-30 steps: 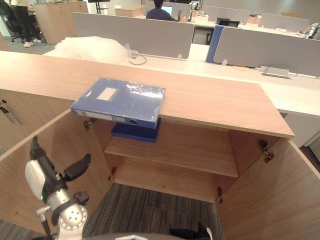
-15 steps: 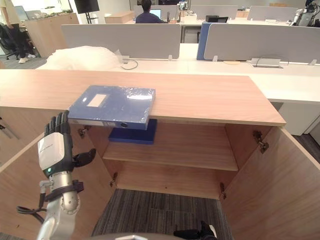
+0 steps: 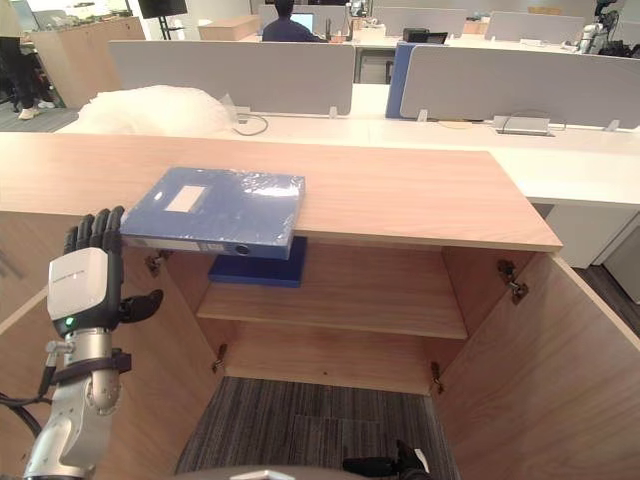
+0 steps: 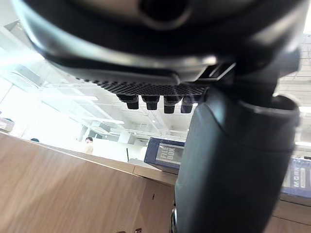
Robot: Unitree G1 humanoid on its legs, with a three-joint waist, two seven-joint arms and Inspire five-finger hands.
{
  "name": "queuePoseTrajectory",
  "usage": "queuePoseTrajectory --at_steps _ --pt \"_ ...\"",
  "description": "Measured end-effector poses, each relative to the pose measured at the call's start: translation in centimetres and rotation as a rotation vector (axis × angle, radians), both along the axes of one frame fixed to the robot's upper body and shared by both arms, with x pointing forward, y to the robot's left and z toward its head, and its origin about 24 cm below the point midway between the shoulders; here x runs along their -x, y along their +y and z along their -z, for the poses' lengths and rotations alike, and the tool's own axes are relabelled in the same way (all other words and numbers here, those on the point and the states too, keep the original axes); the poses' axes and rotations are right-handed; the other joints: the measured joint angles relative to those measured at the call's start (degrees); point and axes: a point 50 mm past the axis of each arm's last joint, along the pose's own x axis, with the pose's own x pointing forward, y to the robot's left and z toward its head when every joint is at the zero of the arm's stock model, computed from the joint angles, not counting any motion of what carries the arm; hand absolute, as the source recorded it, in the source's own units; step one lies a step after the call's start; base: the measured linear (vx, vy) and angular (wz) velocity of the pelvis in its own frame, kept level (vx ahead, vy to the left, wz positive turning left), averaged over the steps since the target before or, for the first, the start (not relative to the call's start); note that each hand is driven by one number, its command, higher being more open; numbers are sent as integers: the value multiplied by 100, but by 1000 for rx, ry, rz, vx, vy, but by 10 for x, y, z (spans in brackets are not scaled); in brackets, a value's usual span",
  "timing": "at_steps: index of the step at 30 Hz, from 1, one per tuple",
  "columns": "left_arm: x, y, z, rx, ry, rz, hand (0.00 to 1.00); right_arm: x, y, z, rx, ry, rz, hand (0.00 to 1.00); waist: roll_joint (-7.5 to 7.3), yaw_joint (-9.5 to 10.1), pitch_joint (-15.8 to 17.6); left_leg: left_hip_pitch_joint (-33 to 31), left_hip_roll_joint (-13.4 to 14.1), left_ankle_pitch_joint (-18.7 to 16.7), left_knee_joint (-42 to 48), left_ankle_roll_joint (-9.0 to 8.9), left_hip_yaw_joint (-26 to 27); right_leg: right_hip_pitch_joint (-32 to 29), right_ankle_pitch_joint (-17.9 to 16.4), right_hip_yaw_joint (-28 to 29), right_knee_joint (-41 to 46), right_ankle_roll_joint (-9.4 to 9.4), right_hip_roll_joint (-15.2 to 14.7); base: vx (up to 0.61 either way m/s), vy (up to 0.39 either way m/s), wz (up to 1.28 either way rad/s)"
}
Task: Walk over to the cabinet, pick up the folder, carry it to the office cabinet, place the folder inside the office cabinet, then close the office cabinet door
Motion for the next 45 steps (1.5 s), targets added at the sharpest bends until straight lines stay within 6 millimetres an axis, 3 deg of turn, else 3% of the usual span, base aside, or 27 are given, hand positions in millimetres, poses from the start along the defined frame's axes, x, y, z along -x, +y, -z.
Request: queuePoseTrajectory --at_steps 14,25,36,37,45 --pt "-5 -3 -3 2 -18 12 100 -1 0 0 1 -6 5 100 -37 -16 16 44 14 -30 0 -24 85 5 0 80 -10 -11 2 6 5 -2" --pt "-40 -19 -24 -54 -78 127 100 -3 1 -1 1 -12 0 100 -42 -109 0 93 28 -31 -2 -26 192 1 7 163 0 -22 5 -2 9 -3" --pt "-59 -31 -8 -56 8 181 100 -5 0 -2 0 -20 24 100 -19 -284 -24 186 42 -35 -1 -31 361 -4 36 328 -8 -66 9 9 12 -8" --pt "-62 -32 -8 -63 17 188 0 -4 -1 -2 0 -21 41 100 -15 -292 -26 193 46 -36 -1 -32 381 -10 46 349 -9 -79 12 -13 16 -12" --pt "-73 -27 -5 -94 59 186 0 -2 -5 -1 0 -19 96 100 -2 -327 -38 215 122 -53 0 -53 576 -123 170 609 -51 -97 79 -28 18 -16"
